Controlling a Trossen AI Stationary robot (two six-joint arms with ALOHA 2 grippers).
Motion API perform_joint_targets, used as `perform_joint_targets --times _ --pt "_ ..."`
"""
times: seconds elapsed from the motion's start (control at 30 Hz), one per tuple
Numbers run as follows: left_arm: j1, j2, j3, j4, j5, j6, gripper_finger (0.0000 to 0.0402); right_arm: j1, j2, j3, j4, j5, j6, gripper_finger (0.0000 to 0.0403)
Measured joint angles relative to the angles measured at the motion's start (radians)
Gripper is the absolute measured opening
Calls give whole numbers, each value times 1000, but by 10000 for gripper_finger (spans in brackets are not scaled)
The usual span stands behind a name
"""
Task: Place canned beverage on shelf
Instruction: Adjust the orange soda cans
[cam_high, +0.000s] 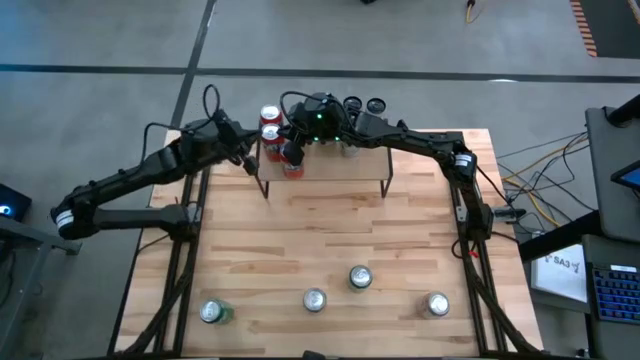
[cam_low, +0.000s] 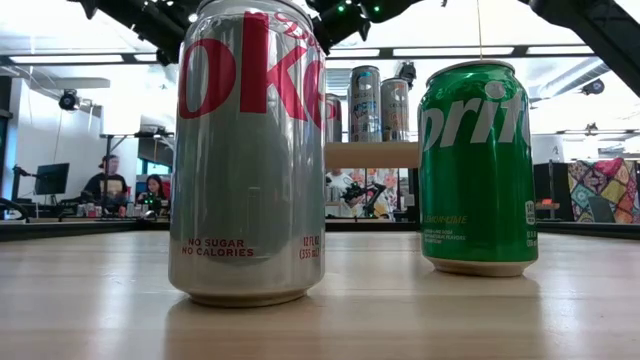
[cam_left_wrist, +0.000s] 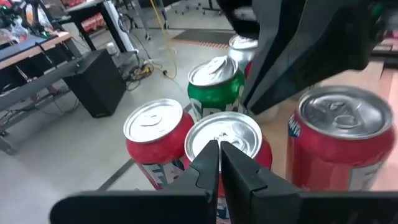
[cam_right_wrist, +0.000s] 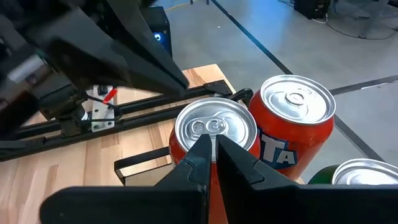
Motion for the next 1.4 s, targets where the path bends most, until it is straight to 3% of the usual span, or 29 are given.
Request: perform_joint_targets --times 0.93,1.4 --pt "-7 43 0 0 28 -166 0 -7 1 -22 10 4 0 12" --pt "-22 33 0 10 30 -208 0 -20 1 -19 23 54 -21 12"
